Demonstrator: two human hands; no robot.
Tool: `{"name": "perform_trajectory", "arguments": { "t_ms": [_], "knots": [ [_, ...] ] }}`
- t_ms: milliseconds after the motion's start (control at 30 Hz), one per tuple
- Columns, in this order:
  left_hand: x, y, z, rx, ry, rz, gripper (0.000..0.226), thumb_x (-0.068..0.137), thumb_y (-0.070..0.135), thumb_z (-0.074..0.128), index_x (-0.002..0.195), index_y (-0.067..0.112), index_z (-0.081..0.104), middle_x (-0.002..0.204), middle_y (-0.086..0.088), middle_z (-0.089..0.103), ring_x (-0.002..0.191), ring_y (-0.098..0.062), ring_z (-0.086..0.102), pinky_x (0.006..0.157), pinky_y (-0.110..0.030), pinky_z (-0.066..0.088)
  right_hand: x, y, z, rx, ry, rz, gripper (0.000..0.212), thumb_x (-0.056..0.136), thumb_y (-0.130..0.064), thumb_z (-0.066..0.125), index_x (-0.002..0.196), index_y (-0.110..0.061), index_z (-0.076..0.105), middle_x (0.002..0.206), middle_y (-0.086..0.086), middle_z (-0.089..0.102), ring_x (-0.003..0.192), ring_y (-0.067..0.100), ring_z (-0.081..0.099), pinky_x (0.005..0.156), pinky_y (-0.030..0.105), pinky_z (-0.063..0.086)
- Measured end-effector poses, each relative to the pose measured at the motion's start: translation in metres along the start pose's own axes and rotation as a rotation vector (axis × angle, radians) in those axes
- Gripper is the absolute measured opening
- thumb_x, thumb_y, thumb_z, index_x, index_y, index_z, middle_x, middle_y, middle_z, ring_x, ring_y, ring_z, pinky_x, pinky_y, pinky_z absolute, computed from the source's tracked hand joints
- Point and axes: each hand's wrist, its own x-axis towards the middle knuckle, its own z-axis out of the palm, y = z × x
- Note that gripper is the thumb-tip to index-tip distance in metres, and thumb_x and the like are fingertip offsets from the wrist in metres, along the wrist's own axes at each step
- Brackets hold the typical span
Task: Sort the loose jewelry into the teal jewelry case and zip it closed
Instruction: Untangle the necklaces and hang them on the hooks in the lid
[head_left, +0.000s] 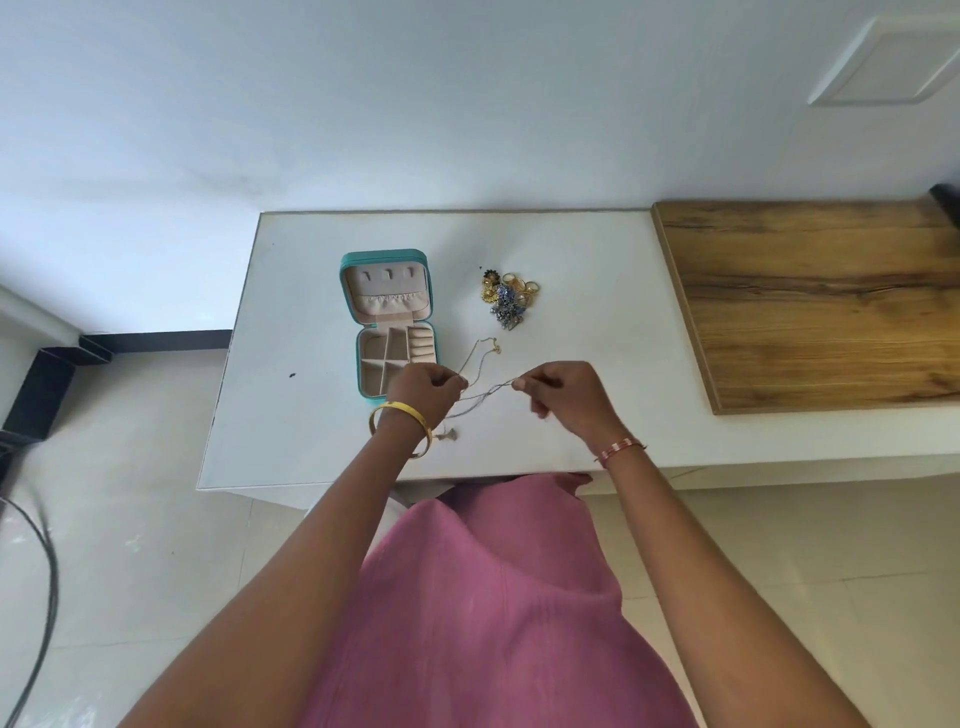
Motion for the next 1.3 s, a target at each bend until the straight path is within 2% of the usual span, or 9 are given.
{"name": "perform_trajectory", "arguments": {
  "t_ms": [100,267,400,500,600,733,933,1100,1300],
  "knots": [
    [0.0,-0.005,-0.003,0.11,0.058,0.003,0.019,0.085,0.021,0.058,0.086,0.007,0.072,0.084,-0.013,0.07,0.073,-0.019,0.054,0.069,-0.025,0.041,0.0,-0.004,-0.019,-0.009,0.035,0.007,0.016,0.089,-0.009,0.057,0.083,-0.004,0.071,0.046,-0.007,0.051,0.04,0.001,0.043,0.047,0.018,0.046],
    [-0.003,-0.008,-0.008,0.19,0.019,0.011,0.028,0.086,0.027,0.057,0.08,0.005,0.072,0.077,-0.015,0.07,0.069,-0.021,0.056,0.066,-0.024,0.041,0.006,-0.008,-0.038,0.153,0.237,0.041,0.027,0.094,-0.01,0.045,0.071,-0.011,0.06,0.053,0.003,0.04,0.043,0.01,0.034,0.045,0.022,0.032],
    [-0.006,-0.008,-0.009,0.176,0.015,0.009,0.026,0.086,0.024,0.058,0.083,0.003,0.071,0.072,-0.013,0.066,0.069,-0.021,0.057,0.067,-0.024,0.043,0.008,-0.007,-0.047,0.303,0.344,0.071,0.031,0.096,-0.012,0.042,0.067,-0.012,0.055,0.052,0.004,0.038,0.033,0.004,0.03,0.044,0.023,0.028],
    [-0.008,-0.002,-0.006,0.153,0.006,0.043,0.021,0.086,0.022,0.057,0.088,0.005,0.07,0.085,-0.015,0.07,0.077,-0.024,0.059,0.075,-0.03,0.047,0.008,-0.01,-0.047,0.35,0.335,0.09,0.032,0.096,-0.014,0.043,0.067,-0.013,0.054,0.052,0.004,0.038,0.032,0.003,0.03,0.04,0.019,0.028],
    [-0.011,0.011,0.001,0.133,-0.049,0.131,0.018,0.087,0.02,0.055,0.089,0.011,0.071,0.084,-0.01,0.07,0.077,-0.018,0.057,0.075,-0.027,0.046,0.006,-0.017,-0.045,0.375,0.293,0.104,0.031,0.096,-0.015,0.046,0.066,-0.012,0.056,0.052,0.003,0.038,0.033,0.004,0.029,0.043,0.021,0.024],
    [-0.016,0.034,0.015,0.032,-0.116,0.252,0.017,0.088,0.016,0.053,0.088,0.013,0.071,0.073,0.0,0.063,0.062,-0.005,0.053,0.062,-0.016,0.043,0.002,-0.033,-0.043,0.382,0.233,0.084,0.03,0.095,-0.015,0.047,0.068,-0.011,0.058,0.051,0.002,0.038,0.035,0.004,0.03,0.046,0.022,0.025],
    [-0.018,0.077,0.025,-0.201,-0.123,0.355,0.019,0.088,0.013,0.054,0.077,0.02,0.066,0.064,0.009,0.061,0.059,-0.008,0.054,0.069,-0.03,0.05,0.001,-0.056,-0.053,0.403,0.257,0.014,0.029,0.095,-0.018,0.049,0.069,-0.013,0.061,0.05,0.001,0.041,0.037,0.007,0.03,0.045,0.021,0.027],
    [-0.01,0.093,0.028,-0.301,-0.125,0.357,0.02,0.087,0.008,0.053,0.076,0.018,0.065,0.069,0.002,0.062,0.069,-0.017,0.058,0.079,-0.035,0.051,0.001,-0.07,-0.063,0.434,0.267,-0.057,0.03,0.094,-0.019,0.051,0.066,-0.016,0.061,0.04,-0.008,0.043,0.035,0.006,0.03,0.042,0.019,0.027],
    [-0.007,0.083,0.038,-0.216,-0.252,0.263,0.017,0.088,0.005,0.05,0.09,0.007,0.067,0.076,-0.006,0.064,0.072,-0.018,0.058,0.087,-0.036,0.05,-0.004,-0.082,-0.069,0.388,0.262,-0.12,0.03,0.094,-0.02,0.052,0.066,-0.017,0.061,0.04,-0.009,0.043,0.036,0.005,0.031,0.043,0.02,0.025]
  ]
}}
